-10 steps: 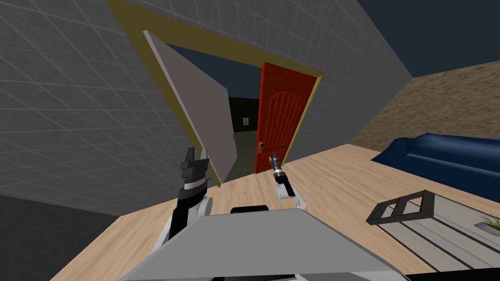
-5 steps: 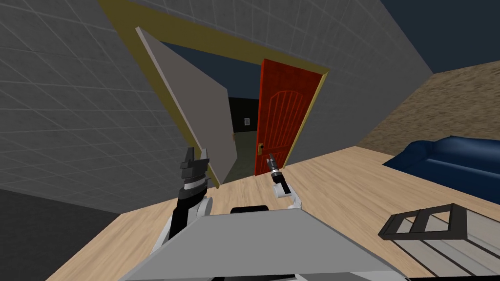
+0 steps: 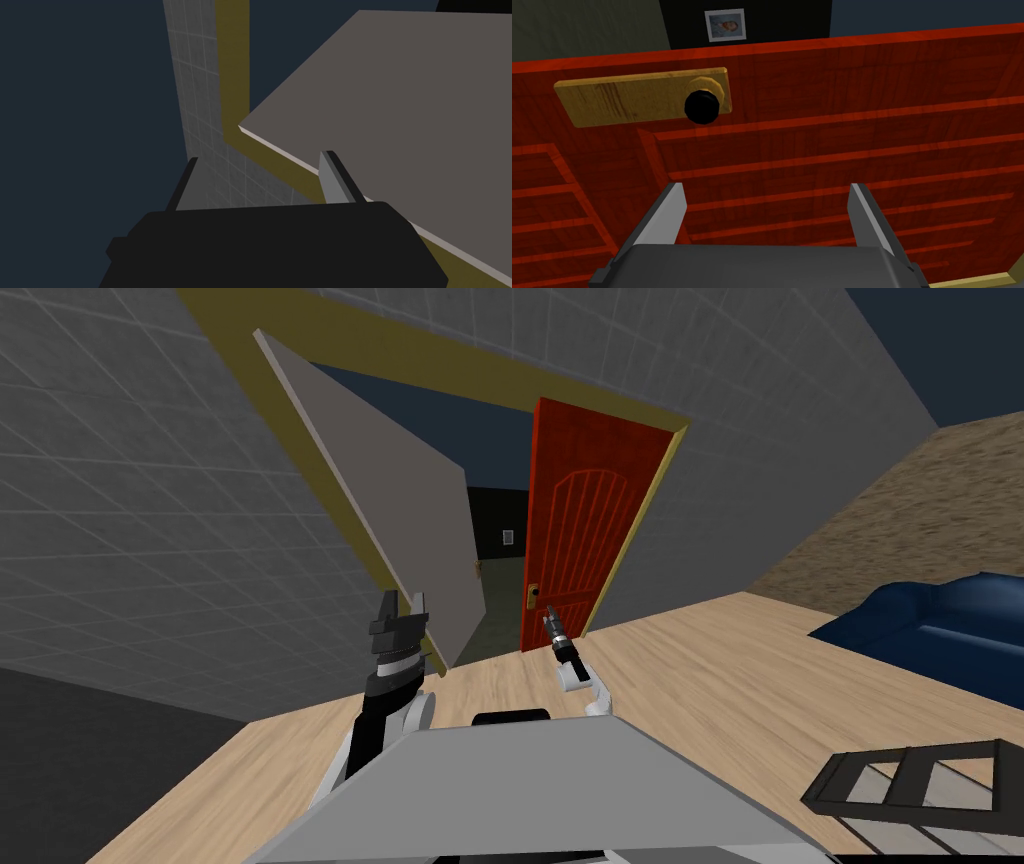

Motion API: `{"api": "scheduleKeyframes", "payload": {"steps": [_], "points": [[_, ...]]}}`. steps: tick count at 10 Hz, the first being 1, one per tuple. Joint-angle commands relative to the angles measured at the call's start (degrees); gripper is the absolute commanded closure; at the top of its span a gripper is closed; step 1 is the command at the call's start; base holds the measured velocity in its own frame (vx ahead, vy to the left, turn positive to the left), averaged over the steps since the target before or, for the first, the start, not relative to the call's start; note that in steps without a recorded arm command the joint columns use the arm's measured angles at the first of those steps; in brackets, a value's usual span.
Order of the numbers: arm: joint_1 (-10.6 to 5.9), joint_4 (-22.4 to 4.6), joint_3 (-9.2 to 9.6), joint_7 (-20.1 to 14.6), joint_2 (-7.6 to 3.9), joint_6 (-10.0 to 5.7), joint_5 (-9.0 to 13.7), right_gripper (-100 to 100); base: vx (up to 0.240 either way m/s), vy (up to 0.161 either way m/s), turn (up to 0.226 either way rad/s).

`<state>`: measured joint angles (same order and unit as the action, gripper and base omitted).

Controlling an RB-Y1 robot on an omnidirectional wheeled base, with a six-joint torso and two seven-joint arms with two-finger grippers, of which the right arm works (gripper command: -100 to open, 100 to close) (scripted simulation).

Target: Push the door open

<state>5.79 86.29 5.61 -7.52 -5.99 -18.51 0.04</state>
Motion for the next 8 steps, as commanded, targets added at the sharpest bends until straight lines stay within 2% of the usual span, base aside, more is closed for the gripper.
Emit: {"api": "scheduleKeyframes", "payload": {"steps": [1, 5, 8], "points": [[-0.74, -1.74, 0.39, 0.12, -0.13, 0.34, -0.10, -100, 0.090, -0.086, 0.053], [-3.29, -7.17, 1.40, 0.36, -0.43, 1.35, -0.38, -100, 0.110, -0.102, 0.062], [-4.72, -10.20, 1.97, 0.49, -0.56, 1.92, -0.54, -100, 0.129, -0.100, 0.051]]}}
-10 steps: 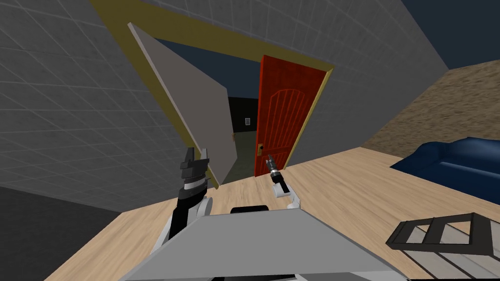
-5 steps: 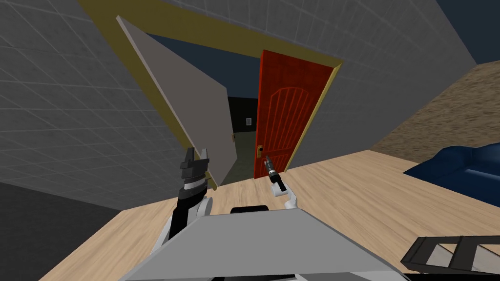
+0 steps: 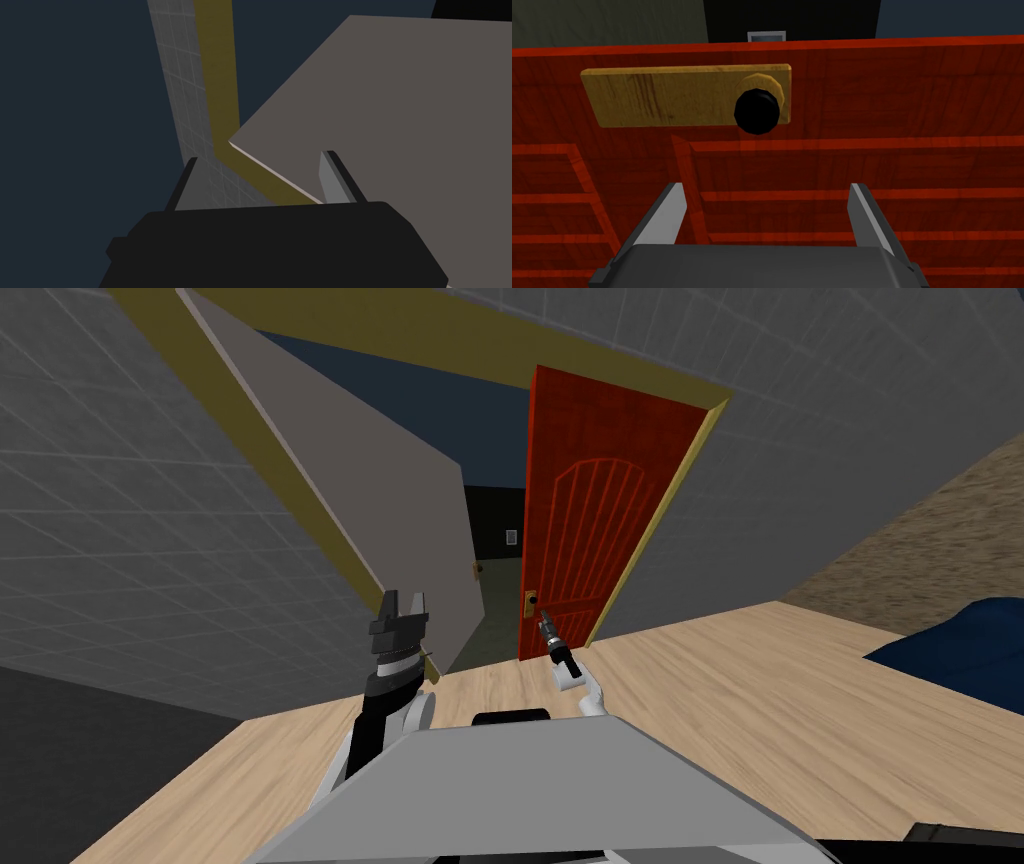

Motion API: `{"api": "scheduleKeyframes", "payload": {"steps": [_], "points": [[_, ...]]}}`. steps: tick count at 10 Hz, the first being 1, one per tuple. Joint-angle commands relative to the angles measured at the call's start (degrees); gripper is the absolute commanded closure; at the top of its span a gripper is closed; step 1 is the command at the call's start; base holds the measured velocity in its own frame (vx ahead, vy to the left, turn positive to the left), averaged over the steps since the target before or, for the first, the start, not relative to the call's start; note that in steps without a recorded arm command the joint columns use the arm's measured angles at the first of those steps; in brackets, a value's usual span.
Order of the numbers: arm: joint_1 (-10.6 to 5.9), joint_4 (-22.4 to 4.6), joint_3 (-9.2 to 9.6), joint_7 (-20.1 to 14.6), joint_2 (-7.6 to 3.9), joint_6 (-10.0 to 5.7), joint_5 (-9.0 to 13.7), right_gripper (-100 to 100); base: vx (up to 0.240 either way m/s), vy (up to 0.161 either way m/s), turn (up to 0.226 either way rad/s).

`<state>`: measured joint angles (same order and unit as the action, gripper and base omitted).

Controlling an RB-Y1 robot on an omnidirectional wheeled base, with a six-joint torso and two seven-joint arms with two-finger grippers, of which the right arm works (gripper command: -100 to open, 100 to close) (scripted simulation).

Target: Push the door open

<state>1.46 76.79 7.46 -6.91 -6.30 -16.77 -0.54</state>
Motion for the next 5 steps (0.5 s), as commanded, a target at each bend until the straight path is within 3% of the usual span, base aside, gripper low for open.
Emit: {"api": "scheduleKeyframes", "payload": {"steps": [1, 2, 5], "points": [[-0.87, -1.73, 0.31, -0.08, -0.28, 0.37, -0.01, -100, 0.130, -0.103, 0.059], [-0.23, -0.74, 0.26, -0.05, -0.23, 0.22, -0.01, -100, 0.059, -0.043, 0.016], [-1.06, -1.85, -0.27, 0.08, -0.03, 0.21, 0.08, -100, 0.159, 0.011, 0.021]]}}
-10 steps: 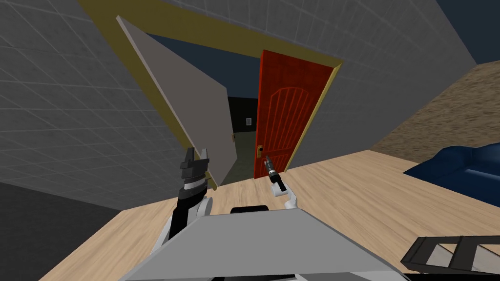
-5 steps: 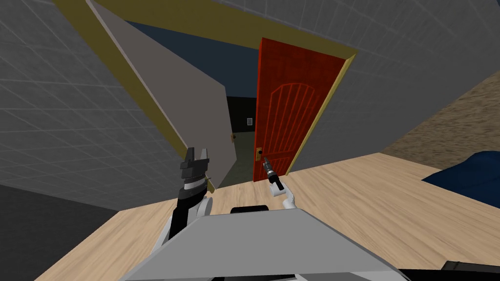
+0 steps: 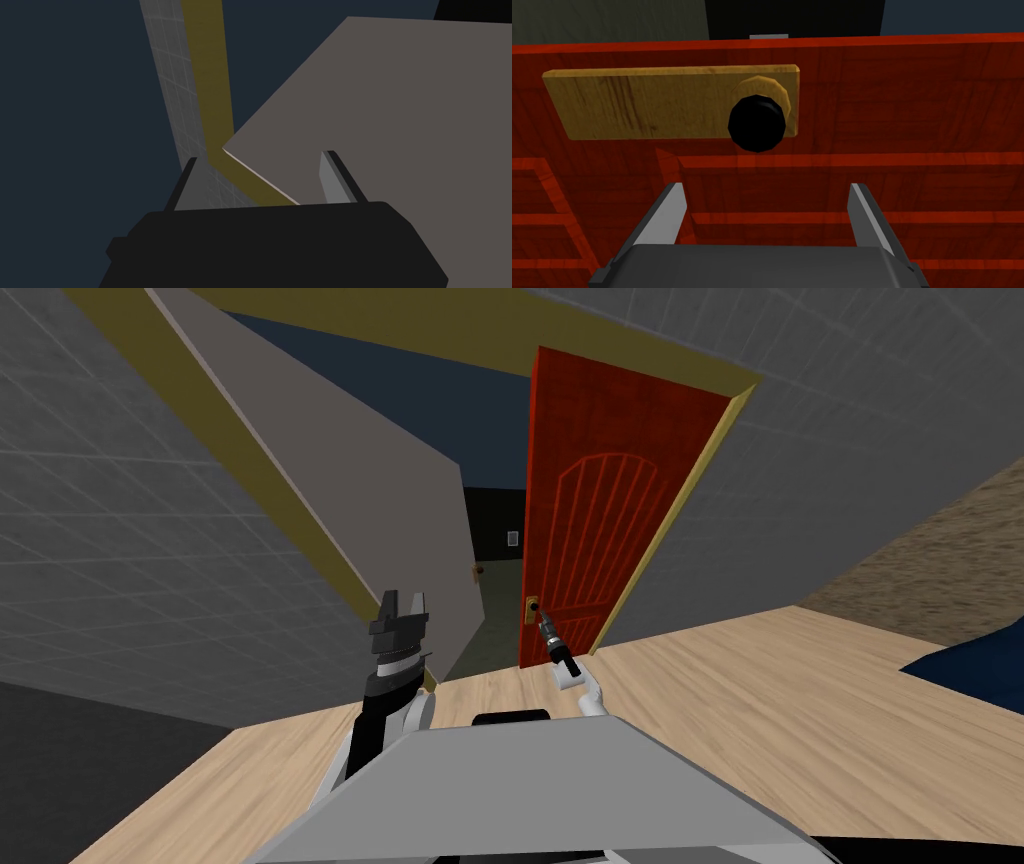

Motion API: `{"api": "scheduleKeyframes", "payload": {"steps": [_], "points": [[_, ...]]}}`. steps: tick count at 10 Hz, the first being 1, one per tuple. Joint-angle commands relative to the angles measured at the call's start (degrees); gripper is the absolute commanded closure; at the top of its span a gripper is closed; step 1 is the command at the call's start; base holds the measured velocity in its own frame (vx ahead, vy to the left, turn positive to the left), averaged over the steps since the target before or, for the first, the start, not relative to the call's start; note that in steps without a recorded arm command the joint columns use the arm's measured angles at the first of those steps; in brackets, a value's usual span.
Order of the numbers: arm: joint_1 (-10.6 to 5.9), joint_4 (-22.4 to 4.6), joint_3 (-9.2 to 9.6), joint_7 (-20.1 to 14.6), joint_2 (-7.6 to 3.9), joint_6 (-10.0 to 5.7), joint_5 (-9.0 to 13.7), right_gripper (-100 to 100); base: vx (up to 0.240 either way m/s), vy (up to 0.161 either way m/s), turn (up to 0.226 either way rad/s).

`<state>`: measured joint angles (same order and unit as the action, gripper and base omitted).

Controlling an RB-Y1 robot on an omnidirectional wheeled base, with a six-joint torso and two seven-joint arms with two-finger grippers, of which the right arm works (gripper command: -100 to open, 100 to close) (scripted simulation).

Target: Push the door open

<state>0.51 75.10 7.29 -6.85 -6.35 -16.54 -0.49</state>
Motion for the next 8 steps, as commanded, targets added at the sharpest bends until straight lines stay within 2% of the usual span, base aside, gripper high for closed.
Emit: {"api": "scheduleKeyframes", "payload": {"steps": [1, 5, 6, 7, 8], "points": [[-0.41, -0.54, -0.30, 0.08, 0.11, -0.05, 0.06, -100, 0.195, 0.016, 0.029], [-1.44, -1.87, -1.00, 0.27, 0.44, -0.13, 0.18, -100, 0.195, 0.019, 0.024], [-1.25, -1.66, -0.89, 0.23, 0.39, -0.14, 0.16, -100, 0.085, 0.000, 0.005], [-1.25, -1.66, -0.89, 0.23, 0.39, -0.14, 0.16, 100, -0.009, 0.001, -0.004], [-1.25, -1.66, -0.89, 0.23, 0.39, -0.14, 0.16, 100, -0.022, -0.002, 0.010]]}}
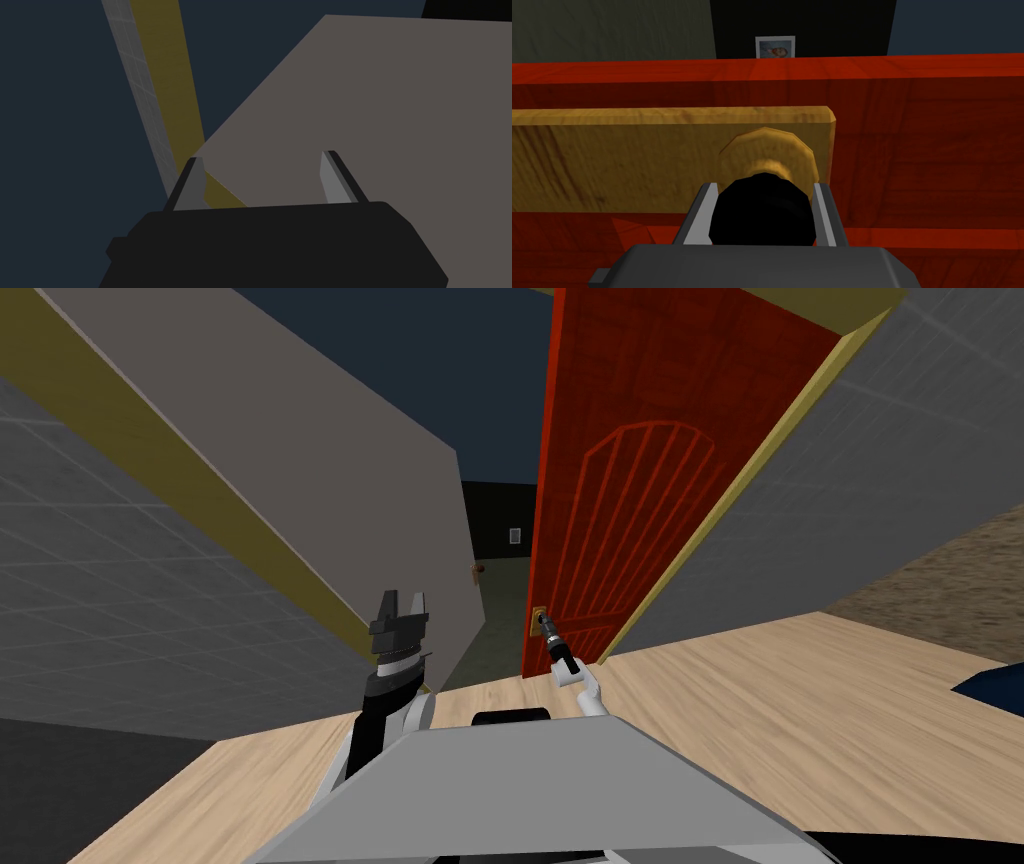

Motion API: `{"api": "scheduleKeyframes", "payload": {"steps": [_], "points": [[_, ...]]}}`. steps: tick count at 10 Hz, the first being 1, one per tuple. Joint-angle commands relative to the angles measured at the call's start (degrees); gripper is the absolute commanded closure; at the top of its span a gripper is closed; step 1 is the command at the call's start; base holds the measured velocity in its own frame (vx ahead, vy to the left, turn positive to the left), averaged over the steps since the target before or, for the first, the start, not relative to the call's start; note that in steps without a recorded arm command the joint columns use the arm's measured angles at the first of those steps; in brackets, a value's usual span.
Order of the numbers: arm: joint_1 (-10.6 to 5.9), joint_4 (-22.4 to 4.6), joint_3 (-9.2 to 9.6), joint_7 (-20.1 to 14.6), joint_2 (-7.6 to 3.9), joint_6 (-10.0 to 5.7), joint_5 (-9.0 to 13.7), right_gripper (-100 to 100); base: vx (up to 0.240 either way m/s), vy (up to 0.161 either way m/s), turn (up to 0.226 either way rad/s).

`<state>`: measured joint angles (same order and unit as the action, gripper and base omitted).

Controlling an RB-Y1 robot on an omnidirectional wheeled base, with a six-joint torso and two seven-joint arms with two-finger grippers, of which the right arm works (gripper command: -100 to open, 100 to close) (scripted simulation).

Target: Push the door open

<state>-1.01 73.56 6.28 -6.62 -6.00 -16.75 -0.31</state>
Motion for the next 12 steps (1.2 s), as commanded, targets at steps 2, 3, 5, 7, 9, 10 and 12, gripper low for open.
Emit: {"api": "scheduleKeyframes", "payload": {"steps": [2, 3, 5, 7, 9, 10, 12], "points": [[0.27, -0.13, 0.11, 0.00, 0.04, 0.07, -0.02, 100, -0.006, -0.001, 0.005], [0.27, -0.13, 0.11, 0.00, 0.04, 0.07, -0.02, 100, 0.000, 0.000, 0.000], [-0.28, -0.25, -0.41, 0.38, 0.05, 0.03, 0.06, 100, 0.052, 0.013, -0.024], [-0.48, -0.50, -0.80, 0.75, 0.13, 0.00, 0.13, 100, 0.157, 0.054, -0.072], [-0.74, -0.81, -1.31, 1.23, 0.24, -0.03, 0.22, 100, 0.183, 0.053, -0.056], [-0.96, -1.08, -1.73, 1.63, 0.36, -0.06, 0.29, 100, 0.181, 0.031, -0.074], [-1.44, -1.65, -2.66, 2.51, 0.66, -0.12, 0.46, 100, 0.177, 0.080, -0.134]]}}
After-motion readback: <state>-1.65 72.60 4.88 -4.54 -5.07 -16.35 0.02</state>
